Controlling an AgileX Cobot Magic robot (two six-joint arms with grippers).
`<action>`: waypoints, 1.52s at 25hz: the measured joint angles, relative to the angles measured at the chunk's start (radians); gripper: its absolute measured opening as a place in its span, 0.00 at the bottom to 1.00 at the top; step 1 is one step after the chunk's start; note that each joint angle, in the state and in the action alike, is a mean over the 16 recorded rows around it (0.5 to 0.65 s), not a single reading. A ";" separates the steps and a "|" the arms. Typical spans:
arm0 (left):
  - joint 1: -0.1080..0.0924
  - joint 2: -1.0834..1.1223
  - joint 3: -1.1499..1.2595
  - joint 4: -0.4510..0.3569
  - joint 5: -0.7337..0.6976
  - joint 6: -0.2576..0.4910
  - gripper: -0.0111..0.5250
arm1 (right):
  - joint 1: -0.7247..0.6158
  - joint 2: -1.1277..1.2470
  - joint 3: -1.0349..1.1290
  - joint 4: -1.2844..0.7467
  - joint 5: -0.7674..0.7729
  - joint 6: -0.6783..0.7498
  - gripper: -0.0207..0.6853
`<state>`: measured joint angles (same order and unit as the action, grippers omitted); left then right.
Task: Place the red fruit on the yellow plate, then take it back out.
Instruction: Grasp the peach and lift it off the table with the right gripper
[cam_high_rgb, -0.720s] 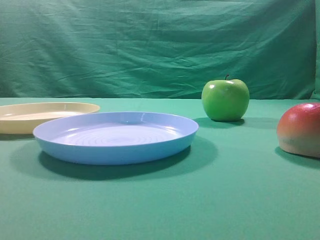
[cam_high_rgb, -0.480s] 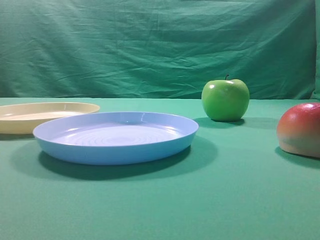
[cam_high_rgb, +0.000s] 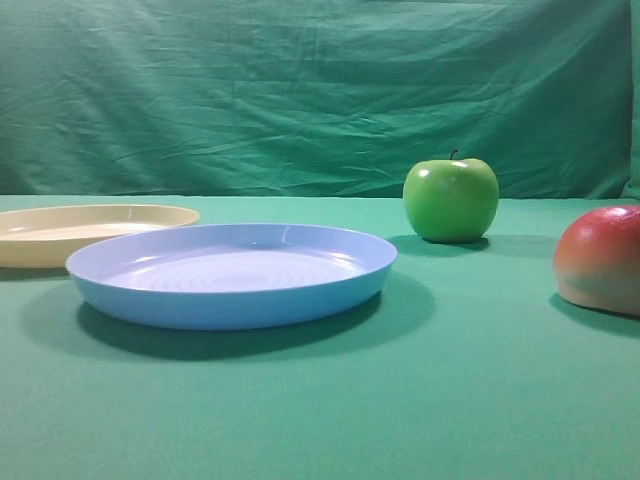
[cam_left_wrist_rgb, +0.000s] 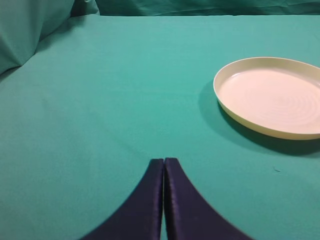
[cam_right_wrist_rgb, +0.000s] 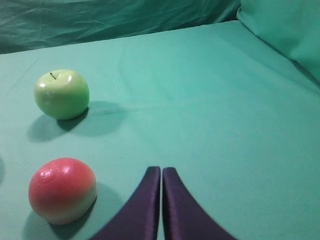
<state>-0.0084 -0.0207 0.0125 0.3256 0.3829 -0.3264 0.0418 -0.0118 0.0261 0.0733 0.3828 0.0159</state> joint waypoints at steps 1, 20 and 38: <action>0.000 0.000 0.000 0.000 0.000 0.000 0.02 | 0.000 0.000 0.000 0.000 -0.003 0.000 0.03; 0.000 0.000 0.000 0.000 0.000 0.000 0.02 | 0.000 0.084 -0.133 0.063 -0.242 -0.019 0.03; 0.000 0.000 0.000 0.000 0.000 0.000 0.02 | 0.083 0.524 -0.470 0.098 0.175 -0.188 0.03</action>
<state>-0.0084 -0.0207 0.0125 0.3256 0.3829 -0.3264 0.1252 0.5122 -0.4439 0.1710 0.5575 -0.1719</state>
